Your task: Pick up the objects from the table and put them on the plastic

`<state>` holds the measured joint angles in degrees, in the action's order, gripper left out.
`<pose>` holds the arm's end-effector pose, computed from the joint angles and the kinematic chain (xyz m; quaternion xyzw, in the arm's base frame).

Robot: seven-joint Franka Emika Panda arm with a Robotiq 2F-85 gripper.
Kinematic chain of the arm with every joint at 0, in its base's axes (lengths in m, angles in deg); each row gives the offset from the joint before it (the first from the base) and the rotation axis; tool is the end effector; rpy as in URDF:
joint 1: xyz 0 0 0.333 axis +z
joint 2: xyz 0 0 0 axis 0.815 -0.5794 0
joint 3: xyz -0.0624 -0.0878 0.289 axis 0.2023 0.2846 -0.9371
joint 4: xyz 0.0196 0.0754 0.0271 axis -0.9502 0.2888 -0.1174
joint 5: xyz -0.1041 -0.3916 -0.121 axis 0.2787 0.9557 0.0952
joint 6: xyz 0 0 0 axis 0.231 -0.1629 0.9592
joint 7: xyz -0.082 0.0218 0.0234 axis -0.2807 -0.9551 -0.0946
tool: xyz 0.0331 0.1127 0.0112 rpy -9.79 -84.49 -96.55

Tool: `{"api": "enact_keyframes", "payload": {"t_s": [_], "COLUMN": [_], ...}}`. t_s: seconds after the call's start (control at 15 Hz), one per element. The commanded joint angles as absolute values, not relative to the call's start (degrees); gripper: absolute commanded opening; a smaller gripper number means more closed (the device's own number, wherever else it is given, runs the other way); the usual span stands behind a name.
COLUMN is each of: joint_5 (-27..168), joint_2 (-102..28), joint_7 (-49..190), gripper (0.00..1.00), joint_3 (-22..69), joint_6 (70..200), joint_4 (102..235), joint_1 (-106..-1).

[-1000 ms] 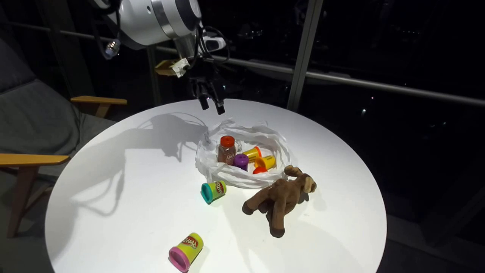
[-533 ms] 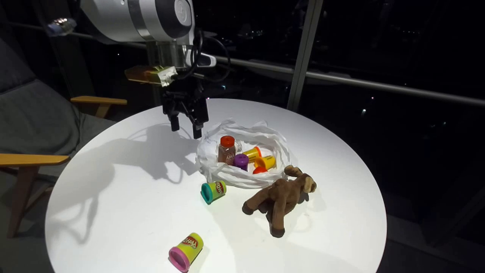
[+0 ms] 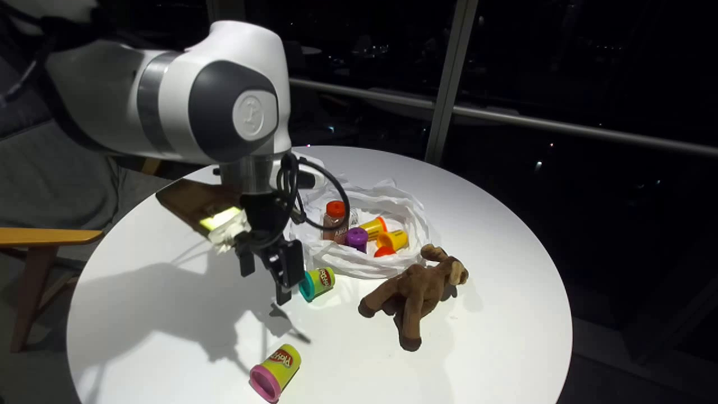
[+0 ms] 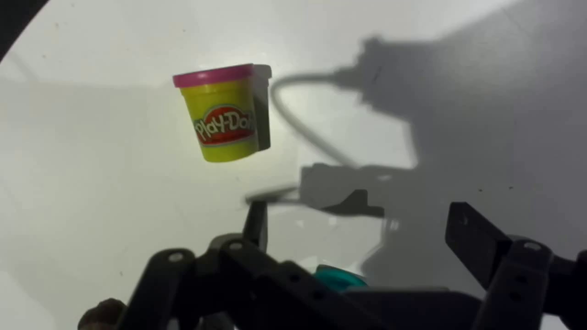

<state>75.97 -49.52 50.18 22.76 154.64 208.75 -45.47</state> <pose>0.5004 0.0533 0.0668 0.9924 -0.0978 -0.0495 0.0556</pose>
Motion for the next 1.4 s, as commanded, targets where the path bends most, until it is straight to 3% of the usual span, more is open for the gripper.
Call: {"api": "enact_keyframes", "payload": {"t_s": [0.0, 0.53, 1.33], "joint_5": [74.53, 68.94, 66.97], "joint_2": [-48.06, -47.42, -55.81], "joint_7": [51.50, 54.31, 53.93], "gripper": [1.00, 1.00, 1.00], "joint_3": [25.65, 24.81, 24.24], "joint_6": [163.63, 168.16, 162.96], "joint_4": [215.84, 215.41, 201.63], "joint_1": [-45.48, -46.13, -45.00]}}
